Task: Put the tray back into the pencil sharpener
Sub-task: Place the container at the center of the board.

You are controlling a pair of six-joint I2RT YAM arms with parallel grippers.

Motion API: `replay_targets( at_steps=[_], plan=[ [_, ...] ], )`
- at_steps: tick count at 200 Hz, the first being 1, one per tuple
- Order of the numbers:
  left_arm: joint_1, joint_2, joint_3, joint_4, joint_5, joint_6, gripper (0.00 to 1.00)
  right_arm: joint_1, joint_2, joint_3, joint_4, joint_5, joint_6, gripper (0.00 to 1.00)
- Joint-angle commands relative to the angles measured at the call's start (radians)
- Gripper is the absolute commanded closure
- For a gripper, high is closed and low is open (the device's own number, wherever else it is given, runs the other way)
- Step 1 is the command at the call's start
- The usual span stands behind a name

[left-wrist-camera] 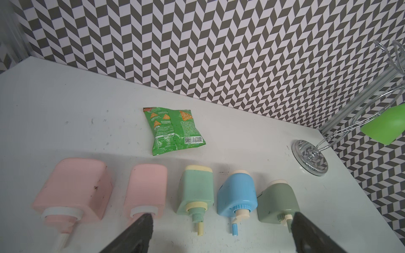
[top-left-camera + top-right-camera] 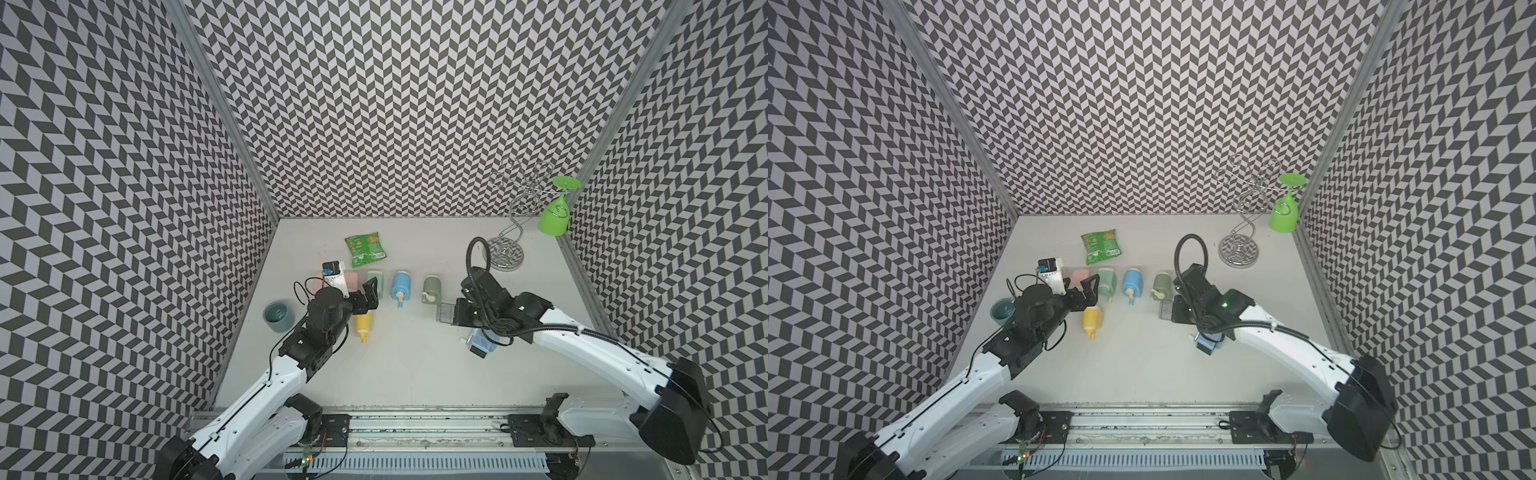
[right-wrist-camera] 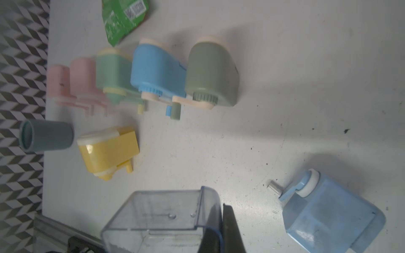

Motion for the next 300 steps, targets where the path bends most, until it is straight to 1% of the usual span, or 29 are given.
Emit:
replay_targets(
  at_steps=[1,26,47,89,106,134,153,181,188,201,214,224,244,267,280,290,294,300],
  plan=[
    [0.011,-0.042,0.008,-0.010,-0.021,-0.001,0.00,0.052,0.079,0.018,0.045,0.006,-0.035,0.97],
    [0.013,-0.088,-0.016,-0.004,-0.028,-0.006,0.00,0.089,0.171,0.027,0.064,-0.033,-0.056,0.97],
    [0.014,-0.098,-0.036,0.013,-0.017,-0.009,0.01,0.099,0.237,0.029,0.063,-0.046,-0.057,0.97],
    [0.014,-0.082,-0.004,-0.020,-0.005,0.007,0.00,0.103,0.295,-0.011,0.087,-0.062,-0.025,0.97],
    [0.013,-0.089,-0.005,-0.019,-0.005,0.008,0.00,0.103,0.319,-0.014,0.061,-0.030,-0.010,0.97],
    [0.014,-0.092,-0.013,-0.018,-0.003,0.008,0.00,0.103,0.340,-0.020,-0.019,0.069,0.058,0.97],
    [0.014,-0.092,-0.023,-0.018,-0.005,0.008,0.00,0.101,0.338,-0.043,-0.026,0.082,0.092,0.96],
    [0.014,-0.084,-0.021,-0.012,0.000,0.015,0.00,0.102,0.354,-0.059,-0.008,0.053,0.101,0.88],
    [0.013,-0.082,-0.018,-0.013,0.000,0.020,0.01,0.102,0.354,-0.063,-0.001,0.046,0.101,0.85],
    [0.014,-0.077,-0.014,-0.012,0.000,0.025,0.00,0.101,0.348,-0.063,0.003,0.045,0.102,0.75],
    [0.015,-0.074,-0.010,-0.013,0.001,0.031,0.00,0.103,0.328,-0.054,-0.002,0.051,0.103,0.67],
    [0.014,-0.070,-0.004,-0.011,0.002,0.036,0.00,0.102,0.299,-0.046,-0.006,0.058,0.103,0.64],
    [0.014,-0.063,0.006,-0.004,0.014,0.048,0.01,0.101,0.212,-0.023,-0.021,0.080,0.103,0.61],
    [0.014,-0.051,0.016,0.002,0.027,0.048,0.00,0.089,0.048,-0.043,-0.043,0.129,0.136,0.60],
    [0.014,-0.047,0.019,0.005,0.029,0.048,0.00,0.044,-0.051,-0.097,-0.047,0.119,0.165,0.59],
    [0.014,-0.044,0.023,0.007,0.032,0.048,0.01,-0.014,-0.129,-0.156,-0.040,0.085,0.188,0.55],
    [0.014,-0.045,0.024,0.008,0.034,0.048,0.00,-0.037,-0.160,-0.181,-0.034,0.065,0.195,0.52],
    [0.014,-0.044,0.025,0.011,0.040,0.047,0.01,-0.074,-0.198,-0.215,-0.025,0.031,0.202,0.45]
  ],
)
